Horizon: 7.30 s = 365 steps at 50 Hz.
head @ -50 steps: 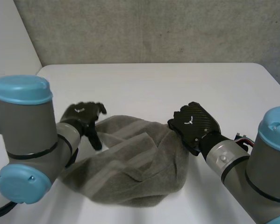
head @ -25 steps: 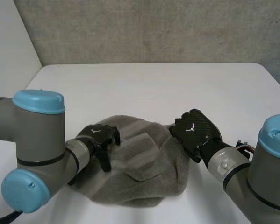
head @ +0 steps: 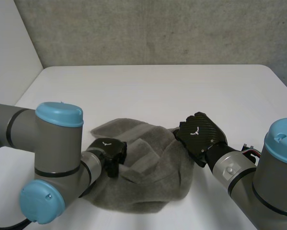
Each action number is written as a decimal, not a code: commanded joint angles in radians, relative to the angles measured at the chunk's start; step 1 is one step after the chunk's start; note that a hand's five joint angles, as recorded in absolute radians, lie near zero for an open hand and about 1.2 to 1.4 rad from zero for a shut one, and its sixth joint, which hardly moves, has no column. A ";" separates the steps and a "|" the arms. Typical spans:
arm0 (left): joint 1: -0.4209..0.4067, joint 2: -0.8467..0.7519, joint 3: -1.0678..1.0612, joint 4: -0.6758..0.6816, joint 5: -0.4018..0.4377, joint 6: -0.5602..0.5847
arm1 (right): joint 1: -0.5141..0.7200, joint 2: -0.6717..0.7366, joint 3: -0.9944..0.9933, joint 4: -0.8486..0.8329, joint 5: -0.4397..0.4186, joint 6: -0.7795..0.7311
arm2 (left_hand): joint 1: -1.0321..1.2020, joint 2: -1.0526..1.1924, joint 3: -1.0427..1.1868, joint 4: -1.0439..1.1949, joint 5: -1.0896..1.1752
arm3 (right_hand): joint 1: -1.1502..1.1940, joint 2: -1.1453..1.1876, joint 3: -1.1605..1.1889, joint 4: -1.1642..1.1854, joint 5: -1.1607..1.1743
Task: Fold the towel.
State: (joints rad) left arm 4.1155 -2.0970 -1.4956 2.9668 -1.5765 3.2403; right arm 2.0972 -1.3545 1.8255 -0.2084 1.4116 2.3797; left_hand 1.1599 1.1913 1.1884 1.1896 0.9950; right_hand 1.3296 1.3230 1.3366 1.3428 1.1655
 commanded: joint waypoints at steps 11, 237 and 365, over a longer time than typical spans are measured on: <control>0.046 0.290 -0.304 -0.037 -0.102 0.136 | 0.015 0.028 -0.009 0.000 0.001 0.001 | 0.236 0.205 0.208 0.207 0.227 | 0.067 0.073 0.060 0.054 0.056; 0.181 0.414 -0.130 0.222 -0.002 0.159 | -0.091 0.219 -0.268 0.225 -0.077 0.765 | 0.236 0.205 0.208 0.207 0.227 | -1.083 -1.077 -1.090 -1.096 -1.094; 0.330 0.222 -0.281 0.532 0.075 0.174 | -0.068 0.500 -0.589 0.361 -0.138 -0.073 | 0.236 0.205 0.208 0.207 0.227 | -0.130 -0.124 -0.137 -0.143 -0.141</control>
State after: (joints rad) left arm 4.4099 -1.8828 -1.6965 3.4317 -1.5010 3.3518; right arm 2.0318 -0.8675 1.1882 0.2156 1.2567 2.2282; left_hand 1.2061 1.2184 1.2177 1.2183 1.0359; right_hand 1.3287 1.3381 1.3406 1.3463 1.1756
